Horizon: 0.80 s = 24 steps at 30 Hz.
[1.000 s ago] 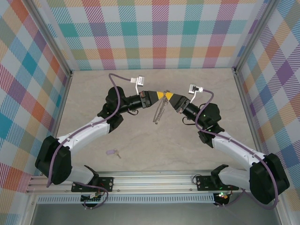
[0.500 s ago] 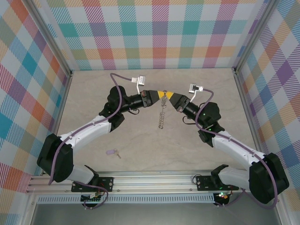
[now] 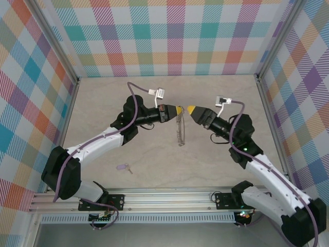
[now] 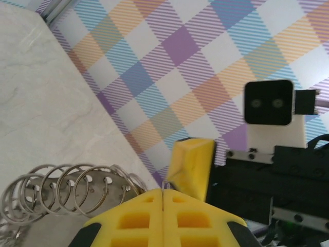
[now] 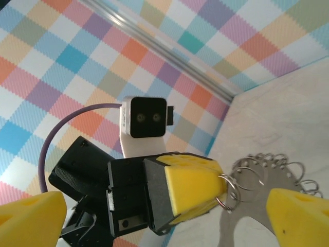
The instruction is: Put the keys on the keyring
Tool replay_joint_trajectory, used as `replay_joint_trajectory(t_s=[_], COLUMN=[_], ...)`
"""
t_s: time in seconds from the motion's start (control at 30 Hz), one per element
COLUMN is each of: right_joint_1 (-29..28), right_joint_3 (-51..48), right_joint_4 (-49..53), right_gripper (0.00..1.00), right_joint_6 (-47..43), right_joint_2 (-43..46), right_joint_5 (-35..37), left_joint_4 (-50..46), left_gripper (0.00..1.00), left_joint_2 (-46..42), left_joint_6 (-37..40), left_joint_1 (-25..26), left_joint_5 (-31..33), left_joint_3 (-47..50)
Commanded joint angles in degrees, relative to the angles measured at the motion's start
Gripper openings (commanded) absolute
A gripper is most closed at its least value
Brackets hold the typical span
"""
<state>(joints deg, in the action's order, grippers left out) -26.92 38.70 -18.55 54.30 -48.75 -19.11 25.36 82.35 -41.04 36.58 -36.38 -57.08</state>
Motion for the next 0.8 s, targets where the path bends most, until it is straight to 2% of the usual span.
replay_joint_trajectory(t_s=[0.0, 0.1, 0.27, 0.43, 0.53, 0.63, 0.77], right_joint_1=[1.52, 1.6, 1.56, 1.69, 1.68, 1.78, 1.77], right_joint_3=[1.62, 1.19, -0.58, -2.28, -3.1, -3.61, -4.26], right_joint_4=[15.55, 19.52, 20.34, 19.49, 18.01, 15.16, 7.95], right_gripper=[1.0, 1.0, 1.0, 0.9, 0.79, 0.62, 0.43], right_joint_6=[-5.11, -7.5, -10.96, -13.66, -14.27, -14.31, -12.3], right_joint_2=[2.69, 4.19, 7.14, 10.0, 11.34, 11.93, 10.21], right_joint_5=[-0.56, -0.84, -2.07, -1.93, -2.87, -4.93, -9.64], left_joint_4=[-3.13, -7.83, -14.2, -17.81, -17.46, -17.32, -17.89], left_gripper=[0.0, 0.0, 0.0, 0.0, 0.0, 0.0, 0.0], left_joint_2=[-2.36, -2.75, -2.73, -2.26, -2.31, -2.16, -1.67], left_joint_6=[6.21, 10.72, 17.24, 20.93, 21.21, 21.34, 21.6], left_joint_1=[0.56, 0.51, -0.12, -1.47, -2.53, -3.26, -3.54], left_joint_5=[-1.32, -3.43, -7.95, -12.79, -15.77, -18.28, -21.11], left_joint_3=[-3.66, -5.83, -9.41, -11.65, -11.74, -12.16, -13.46])
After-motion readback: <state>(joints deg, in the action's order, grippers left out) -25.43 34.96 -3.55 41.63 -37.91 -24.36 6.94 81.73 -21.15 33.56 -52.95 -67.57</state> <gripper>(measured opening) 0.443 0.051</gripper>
